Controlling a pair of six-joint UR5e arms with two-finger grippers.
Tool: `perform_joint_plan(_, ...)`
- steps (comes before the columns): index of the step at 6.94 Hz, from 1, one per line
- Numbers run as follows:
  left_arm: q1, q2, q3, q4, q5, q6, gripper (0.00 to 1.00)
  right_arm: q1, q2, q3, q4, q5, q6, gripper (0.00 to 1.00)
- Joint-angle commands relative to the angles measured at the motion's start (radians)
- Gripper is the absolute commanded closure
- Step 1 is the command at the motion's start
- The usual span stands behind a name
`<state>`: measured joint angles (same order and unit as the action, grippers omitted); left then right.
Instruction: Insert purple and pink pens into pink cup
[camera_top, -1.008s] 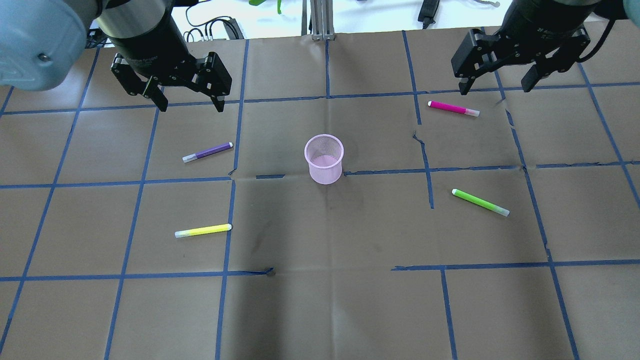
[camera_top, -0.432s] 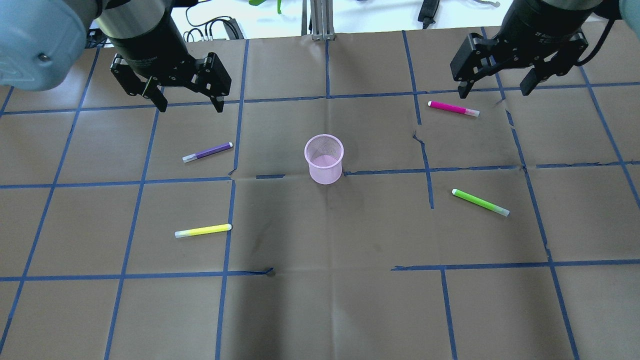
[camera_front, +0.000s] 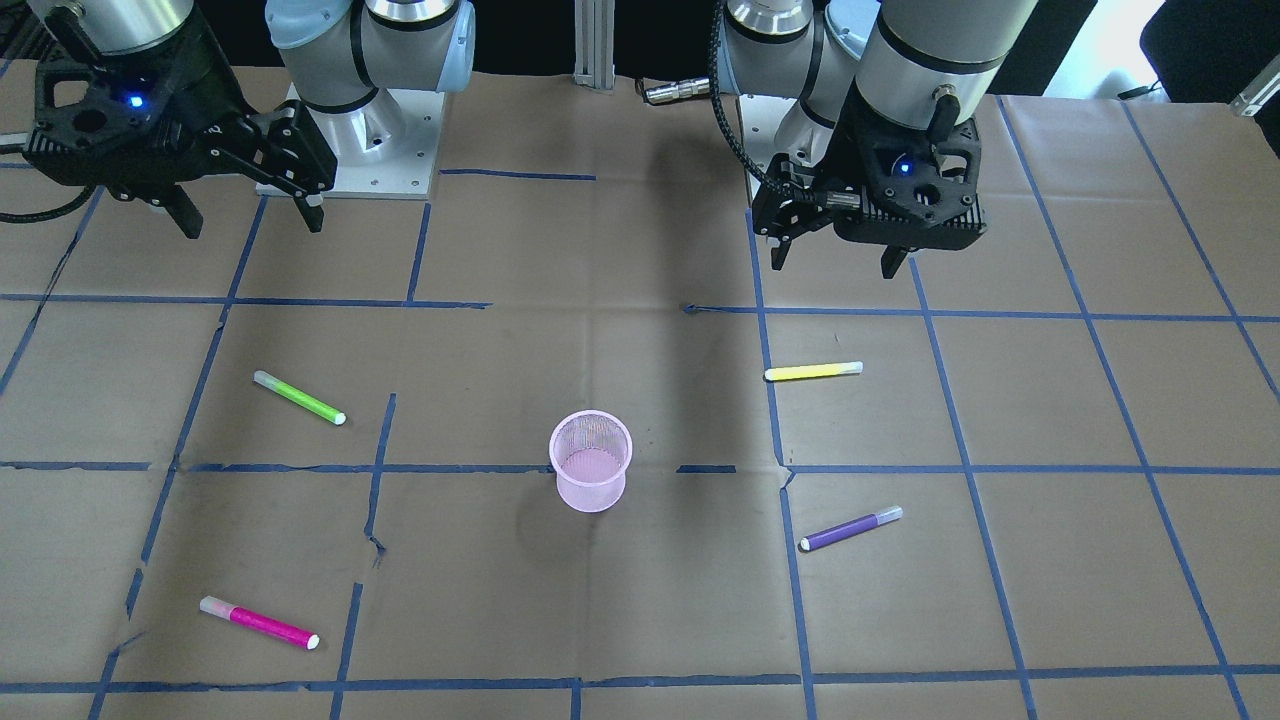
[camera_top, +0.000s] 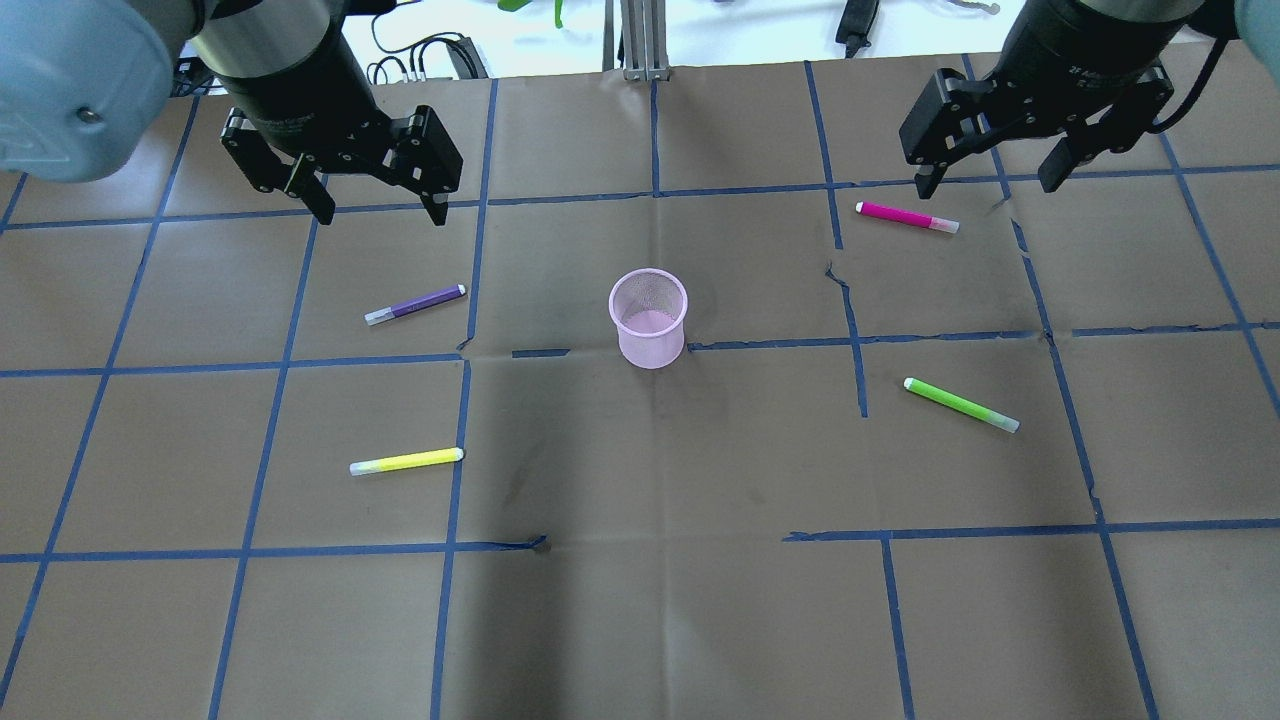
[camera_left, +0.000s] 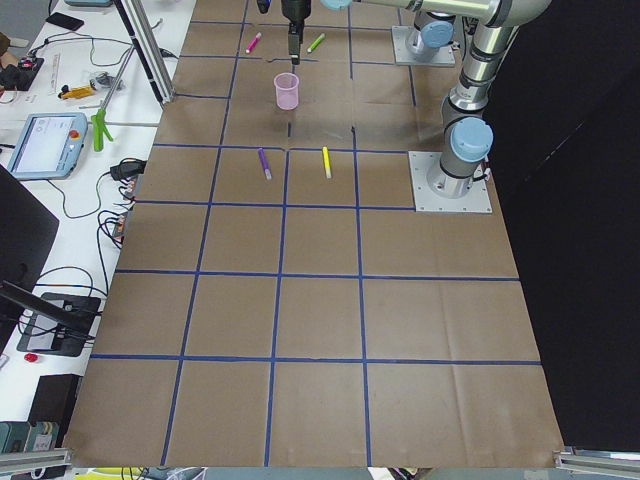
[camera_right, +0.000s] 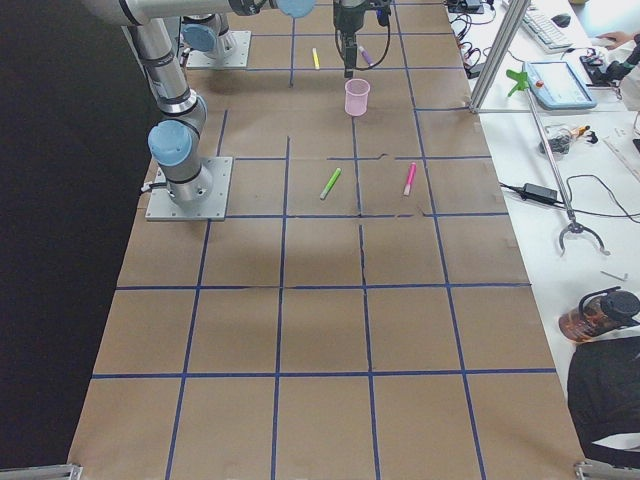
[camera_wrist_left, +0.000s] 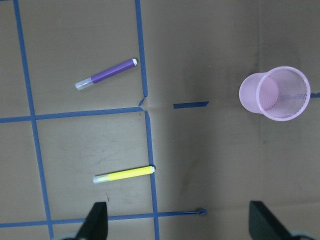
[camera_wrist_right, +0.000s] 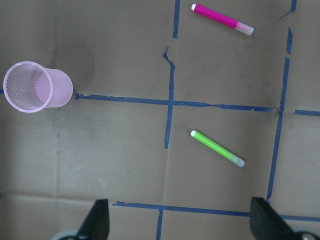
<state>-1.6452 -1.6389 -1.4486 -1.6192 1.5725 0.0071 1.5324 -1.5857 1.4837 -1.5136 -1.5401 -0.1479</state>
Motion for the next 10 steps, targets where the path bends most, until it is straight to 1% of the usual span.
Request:
perform_joint_plan(1,-0.001,-0.004,-0.001,-0.004,0.003,0.127,0.02,-0.003,0.006,-0.005,-0.014,-0.002,-0.207,0.0)
perform_joint_plan(2,0.004,-0.01,-0.003,-0.007,0.009,0.293,0.02,-0.003,0.01,-0.005,-0.026,-0.006,-0.372,0.0)
perform_joint_plan(3,0.004,-0.015,-0.004,-0.013,0.011,0.406,0.02,-0.005,0.042,-0.011,-0.039,-0.014,-0.571,0.0)
perform_joint_plan(4,0.005,-0.012,-0.004,-0.013,0.039,0.524,0.02,-0.008,0.076,-0.029,-0.04,-0.018,-0.729,0.0)
perform_joint_plan(5,0.002,-0.01,-0.036,0.004,0.225,0.75,0.02,-0.03,0.108,-0.063,-0.039,-0.05,-0.898,0.0)
perform_joint_plan(6,0.002,0.011,-0.077,0.039,0.242,0.837,0.02,-0.069,0.162,-0.098,-0.039,-0.051,-1.073,0.0)
perform_joint_plan(7,-0.007,0.027,-0.116,0.045,0.294,0.905,0.02,-0.11,0.217,-0.158,-0.037,-0.051,-1.22,0.0)
perform_joint_plan(8,0.001,0.016,-0.149,0.076,0.313,0.924,0.02,-0.132,0.305,-0.248,-0.036,-0.051,-1.334,0.0)
perform_joint_plan(9,0.002,-0.014,-0.188,0.14,0.313,0.924,0.02,-0.132,0.42,-0.376,-0.017,-0.052,-1.38,0.0)
perform_joint_plan(10,-0.002,-0.027,-0.243,0.209,0.311,0.927,0.03,-0.126,0.491,-0.464,0.016,-0.095,-1.374,0.0)
